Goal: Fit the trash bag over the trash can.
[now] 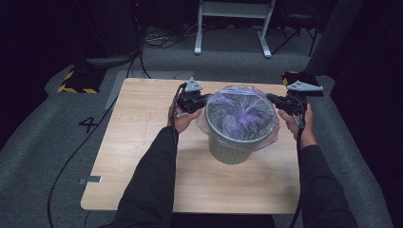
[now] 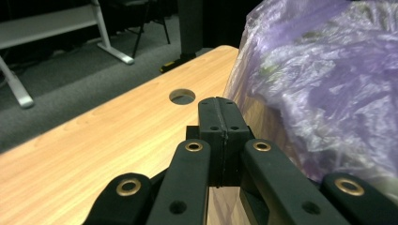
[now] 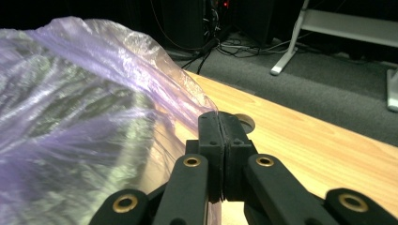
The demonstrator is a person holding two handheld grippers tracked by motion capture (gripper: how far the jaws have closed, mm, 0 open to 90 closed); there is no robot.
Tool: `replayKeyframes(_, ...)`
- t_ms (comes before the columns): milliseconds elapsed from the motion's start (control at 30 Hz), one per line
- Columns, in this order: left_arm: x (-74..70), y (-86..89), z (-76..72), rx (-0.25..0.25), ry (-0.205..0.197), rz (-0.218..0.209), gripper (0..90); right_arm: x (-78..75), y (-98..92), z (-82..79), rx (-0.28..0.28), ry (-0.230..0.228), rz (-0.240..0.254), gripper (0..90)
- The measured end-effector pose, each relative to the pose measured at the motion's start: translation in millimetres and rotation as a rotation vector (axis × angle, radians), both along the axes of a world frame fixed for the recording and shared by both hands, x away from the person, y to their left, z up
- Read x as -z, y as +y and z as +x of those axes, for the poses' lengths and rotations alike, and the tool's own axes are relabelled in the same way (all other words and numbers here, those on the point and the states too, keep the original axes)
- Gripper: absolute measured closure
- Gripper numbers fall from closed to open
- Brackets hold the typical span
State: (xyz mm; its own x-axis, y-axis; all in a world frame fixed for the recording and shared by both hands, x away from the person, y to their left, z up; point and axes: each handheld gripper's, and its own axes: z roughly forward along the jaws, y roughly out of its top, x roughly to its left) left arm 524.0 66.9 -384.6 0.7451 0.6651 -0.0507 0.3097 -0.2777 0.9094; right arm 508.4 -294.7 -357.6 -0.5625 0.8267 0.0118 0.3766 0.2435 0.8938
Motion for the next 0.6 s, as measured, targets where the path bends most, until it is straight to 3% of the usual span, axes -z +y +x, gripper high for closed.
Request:
replayKeyframes(233, 11.7, 2.2, 3.2, -0.002, 0.051, -0.003, 89.8, 13.7, 0.9, 1.5, -0.013, 0.039, 0.012, 89.1)
replayKeyframes(400, 23.5, 2.9, 5.4, -0.015, 0.092, 0.037, 89.8, 22.6, -0.9, 1.7, -0.013, 0.064, 0.007, 89.1)
replayKeyframes(600, 38.1, 8.2, 1.0, -0.002, 0.108, 0.044, 89.8, 35.2, -6.1, -0.1, -0.020, 0.091, 0.019, 88.8)
